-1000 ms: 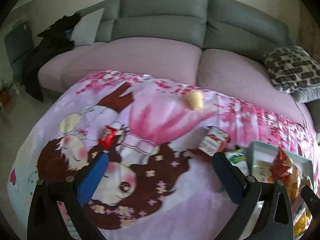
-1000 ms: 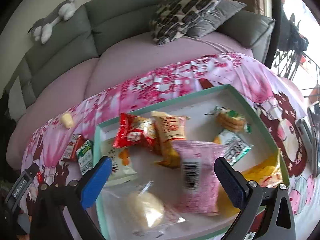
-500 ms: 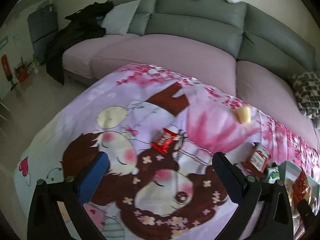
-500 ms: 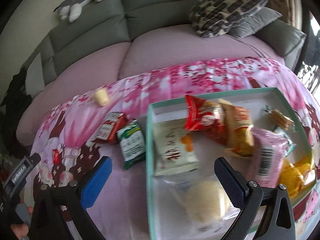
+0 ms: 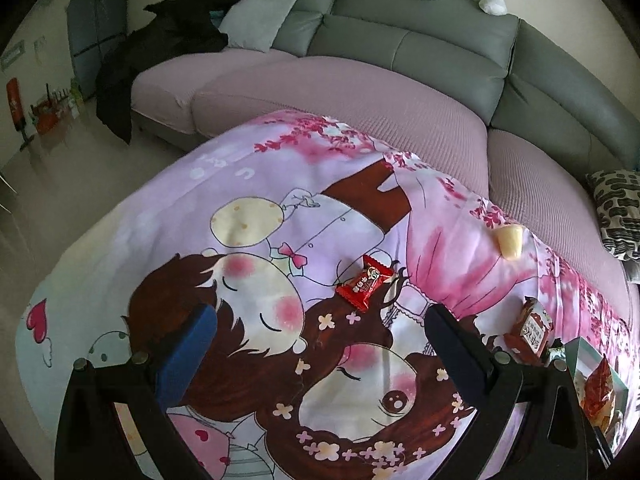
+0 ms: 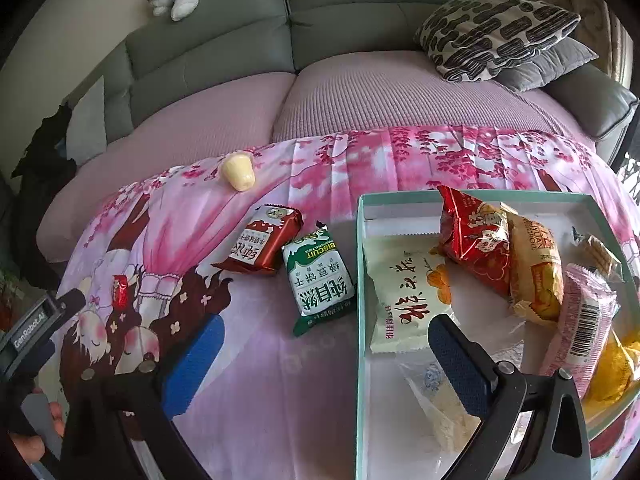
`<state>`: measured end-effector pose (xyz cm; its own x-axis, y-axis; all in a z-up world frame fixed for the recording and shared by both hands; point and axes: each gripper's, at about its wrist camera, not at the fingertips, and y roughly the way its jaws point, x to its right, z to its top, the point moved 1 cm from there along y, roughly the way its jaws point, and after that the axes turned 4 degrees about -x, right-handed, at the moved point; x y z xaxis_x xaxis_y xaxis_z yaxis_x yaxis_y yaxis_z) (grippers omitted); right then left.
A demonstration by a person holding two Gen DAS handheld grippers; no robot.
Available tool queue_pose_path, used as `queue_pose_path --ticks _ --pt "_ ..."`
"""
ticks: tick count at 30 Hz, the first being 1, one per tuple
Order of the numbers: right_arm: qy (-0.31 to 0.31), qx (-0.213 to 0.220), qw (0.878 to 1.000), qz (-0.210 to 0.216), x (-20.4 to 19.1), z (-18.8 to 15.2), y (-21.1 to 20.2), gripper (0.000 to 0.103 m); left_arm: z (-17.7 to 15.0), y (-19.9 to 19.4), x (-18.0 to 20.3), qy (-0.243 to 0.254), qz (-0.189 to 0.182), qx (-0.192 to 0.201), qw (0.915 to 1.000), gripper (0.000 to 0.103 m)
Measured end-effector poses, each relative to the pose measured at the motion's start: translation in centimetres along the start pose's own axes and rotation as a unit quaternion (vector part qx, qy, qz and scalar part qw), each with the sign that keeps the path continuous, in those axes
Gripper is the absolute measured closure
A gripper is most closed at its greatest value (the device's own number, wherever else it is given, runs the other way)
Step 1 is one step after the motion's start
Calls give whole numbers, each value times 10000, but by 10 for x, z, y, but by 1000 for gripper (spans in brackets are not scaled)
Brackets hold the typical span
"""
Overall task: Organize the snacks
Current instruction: 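Move both open tools back over the remaining snacks beside the tray, then grasp the small red candy with the left tool while the right tool grasps the green biscuit pack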
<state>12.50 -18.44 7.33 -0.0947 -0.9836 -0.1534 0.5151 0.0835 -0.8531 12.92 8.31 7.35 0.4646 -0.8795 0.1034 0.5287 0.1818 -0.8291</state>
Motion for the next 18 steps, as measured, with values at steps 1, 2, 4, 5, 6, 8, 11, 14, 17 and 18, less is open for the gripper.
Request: queue_pose_path --ticks 1,2,4,5,6,8,11,14,17,18 --pt "19 -13 10000 17 -1 0 1 0 0 2 -2 -10 -59 -37 10000 0" --pt "41 -11 10000 64 -2 0 3 0 0 3 -4 -24 -100 -52 9999 0" --pt "22 19 9999 136 -5 0 3 1 1 7 -9 -82 -228 -98 9997 0" --pt "-10 39 9999 151 -6 0 3 3 1 8 -11 -104 -264 -111 9995 0" --pt "-70 81 9998 149 -9 0 2 4 2 11 -15 -138 -310 -131 9993 0" --pt "-182 168 9996 118 -13 1 2 8 3 17 -18 -165 -338 -167 9992 0" --pt "-282 243 9991 184 -17 3 3 16 5 29 -17 -70 -417 -214 9989 0" --pt "-362 228 9985 354 -22 5 11 26 7 40 -6 146 -532 -242 9982 0" --pt "-519 205 9976 412 -27 8 19 32 11 46 3 349 -520 -110 9980 0" --pt "-541 197 9976 392 -28 9 22 32 12 48 7 422 -520 -44 9977 0"
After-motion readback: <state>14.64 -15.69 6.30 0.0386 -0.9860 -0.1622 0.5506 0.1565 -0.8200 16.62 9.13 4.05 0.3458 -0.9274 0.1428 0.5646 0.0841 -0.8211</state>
